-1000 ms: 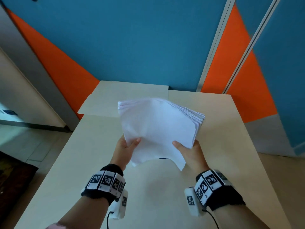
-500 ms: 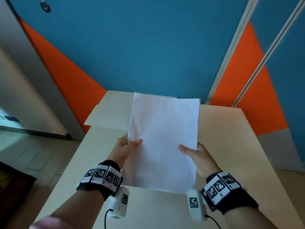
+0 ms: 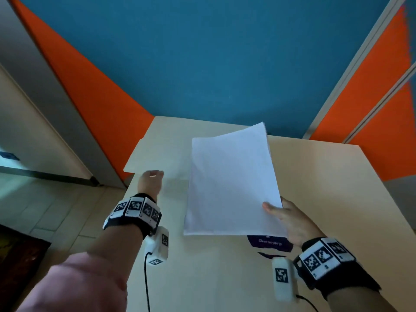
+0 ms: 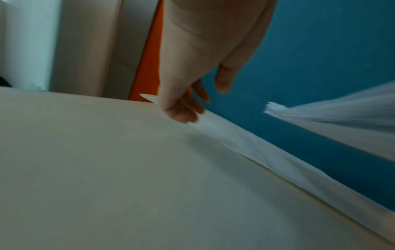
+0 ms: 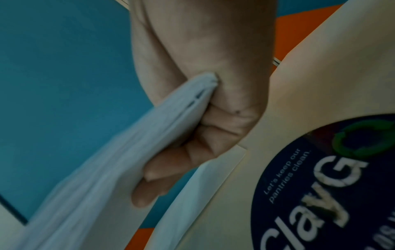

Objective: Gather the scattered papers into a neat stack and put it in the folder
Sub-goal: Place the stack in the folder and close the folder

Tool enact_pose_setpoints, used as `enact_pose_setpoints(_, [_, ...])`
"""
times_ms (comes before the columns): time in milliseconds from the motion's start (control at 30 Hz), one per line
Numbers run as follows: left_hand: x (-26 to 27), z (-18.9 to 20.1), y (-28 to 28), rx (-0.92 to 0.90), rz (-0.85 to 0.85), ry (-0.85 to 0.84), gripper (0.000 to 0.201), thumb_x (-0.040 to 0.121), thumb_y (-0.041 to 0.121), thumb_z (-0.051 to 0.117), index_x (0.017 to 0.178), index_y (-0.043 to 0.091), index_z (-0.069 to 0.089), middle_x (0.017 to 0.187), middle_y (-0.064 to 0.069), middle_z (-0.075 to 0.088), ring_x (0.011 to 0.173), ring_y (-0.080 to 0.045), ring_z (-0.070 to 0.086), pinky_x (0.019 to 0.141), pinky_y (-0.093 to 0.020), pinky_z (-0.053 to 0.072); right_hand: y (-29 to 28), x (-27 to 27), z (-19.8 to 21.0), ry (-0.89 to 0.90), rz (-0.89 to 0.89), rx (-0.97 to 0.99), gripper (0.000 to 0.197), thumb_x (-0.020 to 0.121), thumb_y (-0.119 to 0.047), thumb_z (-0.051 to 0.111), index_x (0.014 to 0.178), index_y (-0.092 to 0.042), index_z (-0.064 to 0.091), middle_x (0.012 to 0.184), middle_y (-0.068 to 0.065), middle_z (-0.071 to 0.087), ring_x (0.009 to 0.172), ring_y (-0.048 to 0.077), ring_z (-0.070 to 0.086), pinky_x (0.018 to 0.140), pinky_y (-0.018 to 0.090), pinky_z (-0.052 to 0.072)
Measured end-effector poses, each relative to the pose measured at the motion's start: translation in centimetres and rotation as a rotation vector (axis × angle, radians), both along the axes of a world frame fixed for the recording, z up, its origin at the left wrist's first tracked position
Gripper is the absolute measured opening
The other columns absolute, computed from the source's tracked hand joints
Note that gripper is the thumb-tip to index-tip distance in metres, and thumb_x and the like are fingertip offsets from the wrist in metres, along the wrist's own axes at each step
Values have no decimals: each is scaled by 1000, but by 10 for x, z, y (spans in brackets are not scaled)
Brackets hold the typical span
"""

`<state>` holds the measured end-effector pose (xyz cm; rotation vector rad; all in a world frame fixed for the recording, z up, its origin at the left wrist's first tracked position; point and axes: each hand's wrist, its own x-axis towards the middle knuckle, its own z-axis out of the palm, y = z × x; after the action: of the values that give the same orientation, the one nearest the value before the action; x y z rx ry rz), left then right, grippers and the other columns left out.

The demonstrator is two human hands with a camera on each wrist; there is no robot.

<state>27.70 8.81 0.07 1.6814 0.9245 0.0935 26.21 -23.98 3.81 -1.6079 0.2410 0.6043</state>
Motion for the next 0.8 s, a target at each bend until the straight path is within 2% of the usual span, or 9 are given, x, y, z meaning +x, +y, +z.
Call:
enact_pose_setpoints(67, [11, -9, 25, 187, 138, 117, 33, 88, 22, 54, 119, 12, 58, 121, -14, 58, 104, -34, 57, 87, -37, 47, 3, 8, -4, 15, -25, 9, 28, 93, -16, 52, 121, -10, 56, 113, 5, 67, 98, 19, 64, 74, 28, 50])
enact_pose_setpoints(133, [19, -13, 38, 257, 246, 194, 43, 85, 20, 57, 127, 16, 51, 135, -18, 45, 117, -38, 50, 97, -45, 43, 7, 13, -8, 29, -47, 10, 32, 93, -18, 53, 123, -9, 55, 116, 8, 67, 101, 23, 65, 75, 31, 50])
enact_pose_setpoints(267, [34, -21, 53, 103, 379, 196, 71, 83, 24, 63, 142, 9, 26, 144, -19, 37, 128, -36, 43, 100, -43, 37, 11, 19, -17, 26, -65, 33, 21, 93, -17, 53, 113, -14, 60, 108, 6, 70, 98, 23, 66, 74, 31, 51])
enact_pose_setpoints(367, [40, -29, 64, 25, 333, 97, 71, 84, 22, 63, 142, 1, 28, 145, -20, 40, 131, -35, 44, 103, -41, 39, 10, 22, -23, 5, -43, 51, 14, 92, -17, 53, 104, -21, 62, 97, -3, 74, 87, 14, 71, 70, 27, 51])
enact_pose_setpoints(467, [45, -28, 67, 15, 445, 114, 81, 80, 25, 69, 145, 8, 24, 147, -16, 39, 133, -32, 41, 106, -40, 35, 9, 24, -24, -20, -22, 39, 18, 92, -18, 54, 108, -21, 62, 98, -6, 75, 85, 8, 72, 70, 25, 51])
enact_pose_setpoints(533, [46, -25, 64, -9, 509, 13, 81, 75, 22, 74, 142, 11, 29, 141, -14, 46, 126, -32, 49, 104, -41, 41, 7, 25, -25, -25, -14, 47, 20, 91, -17, 53, 110, -20, 61, 98, -6, 75, 85, 8, 73, 69, 24, 53])
enact_pose_setpoints(633, [41, -28, 61, -149, 488, -195, 65, 78, 2, 68, 136, 11, 40, 128, -15, 56, 105, -30, 61, 86, -38, 54, 2, 23, -23, -25, -26, 76, 19, 92, -14, 53, 108, -20, 61, 97, -7, 75, 80, 4, 72, 61, 18, 54])
enact_pose_setpoints(700, [34, -26, 56, -215, 447, -242, 62, 79, -6, 64, 134, 11, 40, 126, -17, 55, 102, -31, 62, 80, -33, 54, -2, 17, -17, -35, -30, 80, 23, 88, -19, 57, 111, -19, 61, 103, -3, 73, 84, 6, 72, 70, 23, 54])
enact_pose_setpoints(800, [16, -29, 47, -233, 402, -211, 62, 80, -8, 61, 134, 14, 39, 127, -21, 54, 106, -36, 61, 76, -31, 53, -15, 4, -12, -53, -12, 69, 66, 59, -49, 78, 115, -19, 61, 108, -1, 73, 97, 13, 70, 82, 30, 50])
